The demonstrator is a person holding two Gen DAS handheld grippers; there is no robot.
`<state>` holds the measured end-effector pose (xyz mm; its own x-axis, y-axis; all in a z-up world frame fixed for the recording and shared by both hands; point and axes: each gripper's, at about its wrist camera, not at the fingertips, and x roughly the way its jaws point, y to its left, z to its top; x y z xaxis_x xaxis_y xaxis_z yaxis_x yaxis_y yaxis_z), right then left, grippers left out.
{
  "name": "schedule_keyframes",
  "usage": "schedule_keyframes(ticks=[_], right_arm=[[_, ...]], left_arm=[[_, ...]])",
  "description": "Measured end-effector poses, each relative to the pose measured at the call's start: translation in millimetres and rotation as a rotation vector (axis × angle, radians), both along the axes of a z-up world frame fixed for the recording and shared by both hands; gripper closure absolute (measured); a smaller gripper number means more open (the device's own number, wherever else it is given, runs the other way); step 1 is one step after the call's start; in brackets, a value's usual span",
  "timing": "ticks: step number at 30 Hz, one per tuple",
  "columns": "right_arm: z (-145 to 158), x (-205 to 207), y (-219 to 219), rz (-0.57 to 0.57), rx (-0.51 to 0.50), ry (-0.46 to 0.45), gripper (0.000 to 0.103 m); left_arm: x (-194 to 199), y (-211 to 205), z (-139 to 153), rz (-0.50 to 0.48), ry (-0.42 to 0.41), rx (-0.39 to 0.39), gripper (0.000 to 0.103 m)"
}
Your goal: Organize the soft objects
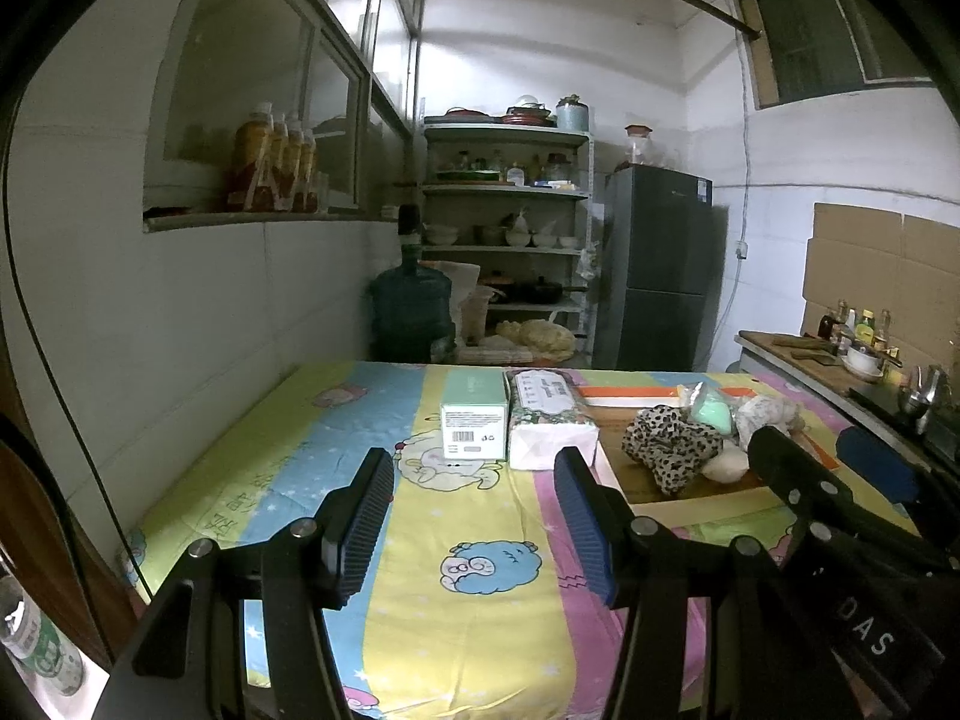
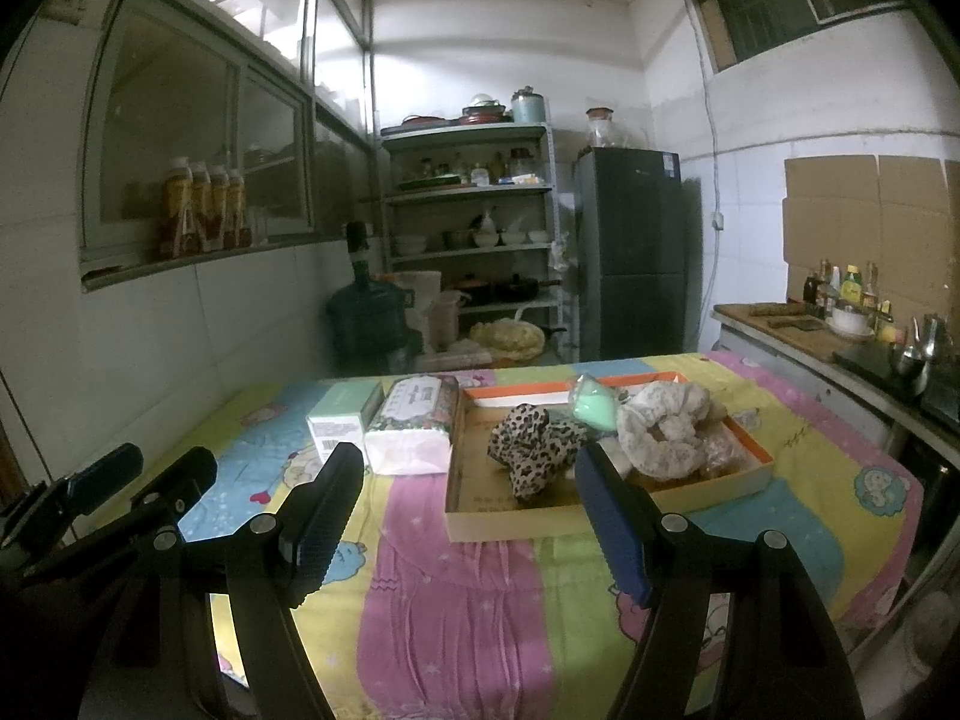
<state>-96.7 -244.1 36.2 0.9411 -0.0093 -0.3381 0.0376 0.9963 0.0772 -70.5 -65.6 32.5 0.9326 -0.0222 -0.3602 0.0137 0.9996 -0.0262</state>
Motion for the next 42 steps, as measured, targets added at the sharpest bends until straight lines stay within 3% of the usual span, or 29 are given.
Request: schedule_keyframes(ticks=[42], right_arm=[[-0.8,-0.1,1.6,0.000,0.001,0.000,0.028]], left_arm=[[-1.0,-1.8,0.6,0.005,-0.016,0.017,0.047]])
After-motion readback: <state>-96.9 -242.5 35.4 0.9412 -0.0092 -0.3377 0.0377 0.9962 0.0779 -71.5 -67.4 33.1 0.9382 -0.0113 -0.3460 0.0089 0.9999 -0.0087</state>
